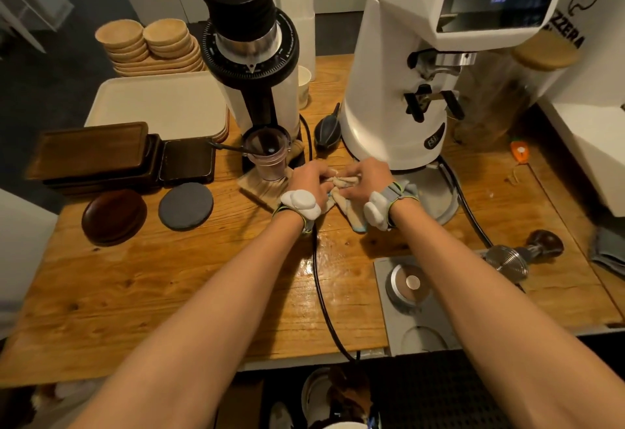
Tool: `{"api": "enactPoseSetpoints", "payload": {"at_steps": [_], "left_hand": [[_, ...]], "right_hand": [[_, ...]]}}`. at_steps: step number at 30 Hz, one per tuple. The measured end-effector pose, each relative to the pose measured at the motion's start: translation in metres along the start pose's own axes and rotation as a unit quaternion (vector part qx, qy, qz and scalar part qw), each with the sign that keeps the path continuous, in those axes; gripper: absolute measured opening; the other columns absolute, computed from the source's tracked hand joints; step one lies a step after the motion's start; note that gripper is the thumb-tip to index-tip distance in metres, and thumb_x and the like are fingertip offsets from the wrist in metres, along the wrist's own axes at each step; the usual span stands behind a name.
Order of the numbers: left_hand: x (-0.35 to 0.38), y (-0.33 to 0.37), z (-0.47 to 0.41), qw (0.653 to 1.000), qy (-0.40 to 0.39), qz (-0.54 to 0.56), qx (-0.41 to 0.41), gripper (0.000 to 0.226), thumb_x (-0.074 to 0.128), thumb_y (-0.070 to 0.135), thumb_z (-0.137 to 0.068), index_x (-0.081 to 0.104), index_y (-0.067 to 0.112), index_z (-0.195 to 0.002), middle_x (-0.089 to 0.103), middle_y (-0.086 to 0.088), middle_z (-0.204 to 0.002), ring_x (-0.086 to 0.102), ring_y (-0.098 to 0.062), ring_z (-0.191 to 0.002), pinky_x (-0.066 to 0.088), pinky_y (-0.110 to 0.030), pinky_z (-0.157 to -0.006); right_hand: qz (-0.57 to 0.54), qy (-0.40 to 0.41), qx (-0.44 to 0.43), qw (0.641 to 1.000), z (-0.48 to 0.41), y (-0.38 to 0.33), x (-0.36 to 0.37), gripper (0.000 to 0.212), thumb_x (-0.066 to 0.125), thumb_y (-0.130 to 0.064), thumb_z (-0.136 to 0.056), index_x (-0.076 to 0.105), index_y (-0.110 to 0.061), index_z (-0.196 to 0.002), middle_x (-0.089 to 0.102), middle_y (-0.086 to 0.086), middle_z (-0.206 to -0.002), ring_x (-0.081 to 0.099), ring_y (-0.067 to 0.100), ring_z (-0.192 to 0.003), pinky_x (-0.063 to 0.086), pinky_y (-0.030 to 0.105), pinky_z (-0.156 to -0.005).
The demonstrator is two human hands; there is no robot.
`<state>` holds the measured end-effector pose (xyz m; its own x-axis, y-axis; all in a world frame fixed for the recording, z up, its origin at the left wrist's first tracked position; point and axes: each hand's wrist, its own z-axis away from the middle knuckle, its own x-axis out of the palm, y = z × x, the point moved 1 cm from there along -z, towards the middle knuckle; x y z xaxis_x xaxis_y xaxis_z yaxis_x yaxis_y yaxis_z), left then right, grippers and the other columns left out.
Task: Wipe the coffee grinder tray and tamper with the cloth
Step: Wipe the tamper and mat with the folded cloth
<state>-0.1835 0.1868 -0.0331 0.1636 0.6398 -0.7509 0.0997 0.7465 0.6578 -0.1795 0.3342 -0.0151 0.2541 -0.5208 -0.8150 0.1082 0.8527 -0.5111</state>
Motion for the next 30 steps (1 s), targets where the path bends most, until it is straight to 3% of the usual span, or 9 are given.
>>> {"api": "enactPoseSetpoints", "payload": {"at_steps": [4,9,12,15,20,30], "left_hand": [[-0.002,-0.001,0.017,1.0,-0.019,0.01,0.014,0.023,0.068,0.013,-0.089,0.075,0.013,-0.11,0.071,-0.005,-0.111,0.066,-0.021,-0.102,0.049,-0.025,-0.087],[0.002,-0.001,0.04,1.0,-0.023,0.007,0.006,0.024,0.069,0.015,-0.089,0.074,0.014,-0.112,0.071,-0.004,-0.111,0.065,-0.02,-0.104,0.047,-0.022,-0.086],[0.005,-0.001,0.055,0.999,-0.031,0.01,0.008,0.025,0.07,0.017,-0.088,0.074,0.015,-0.112,0.07,-0.002,-0.111,0.065,-0.018,-0.102,0.045,-0.019,-0.083],[0.01,-0.003,0.073,0.999,-0.044,0.032,0.005,0.024,0.07,0.017,-0.088,0.074,0.014,-0.112,0.069,-0.003,-0.111,0.065,-0.019,-0.102,0.05,-0.025,-0.085],[0.016,-0.004,0.091,0.999,-0.034,0.038,0.016,0.022,0.071,0.017,-0.087,0.075,0.015,-0.109,0.067,-0.004,-0.107,0.063,-0.02,-0.099,0.048,-0.026,-0.081],[0.022,0.002,0.076,0.999,0.033,0.04,0.012,0.016,0.07,0.011,-0.087,0.075,0.009,-0.102,0.067,-0.008,-0.104,0.062,-0.022,-0.099,0.049,-0.028,-0.085]], "right_hand": [[-0.02,-0.015,0.005,1.0,0.026,0.001,0.003,0.049,0.086,-0.029,-0.069,0.073,-0.018,-0.115,0.073,0.004,-0.107,0.067,0.019,-0.099,0.053,0.035,-0.093],[-0.009,-0.022,0.019,1.0,0.049,-0.001,0.011,0.05,0.086,-0.025,-0.07,0.071,-0.018,-0.118,0.072,0.003,-0.112,0.066,0.019,-0.104,0.051,0.032,-0.096],[-0.004,-0.031,0.038,0.999,0.064,0.0,0.012,0.048,0.087,-0.024,-0.069,0.073,-0.016,-0.114,0.072,0.005,-0.111,0.066,0.017,-0.098,0.047,0.024,-0.082],[0.02,-0.036,0.04,0.998,0.08,-0.002,0.012,0.047,0.089,-0.024,-0.066,0.076,-0.015,-0.109,0.073,0.005,-0.107,0.059,0.011,-0.086,0.04,0.02,-0.075],[0.041,-0.031,0.051,0.997,0.096,-0.002,0.012,0.046,0.089,-0.027,-0.065,0.076,-0.019,-0.109,0.074,0.002,-0.107,0.067,0.017,-0.1,0.045,0.02,-0.081],[0.07,-0.029,0.027,0.997,0.064,-0.001,0.007,0.042,0.086,-0.026,-0.069,0.075,-0.02,-0.109,0.072,0.002,-0.106,0.065,0.019,-0.102,0.046,0.023,-0.084]]}}
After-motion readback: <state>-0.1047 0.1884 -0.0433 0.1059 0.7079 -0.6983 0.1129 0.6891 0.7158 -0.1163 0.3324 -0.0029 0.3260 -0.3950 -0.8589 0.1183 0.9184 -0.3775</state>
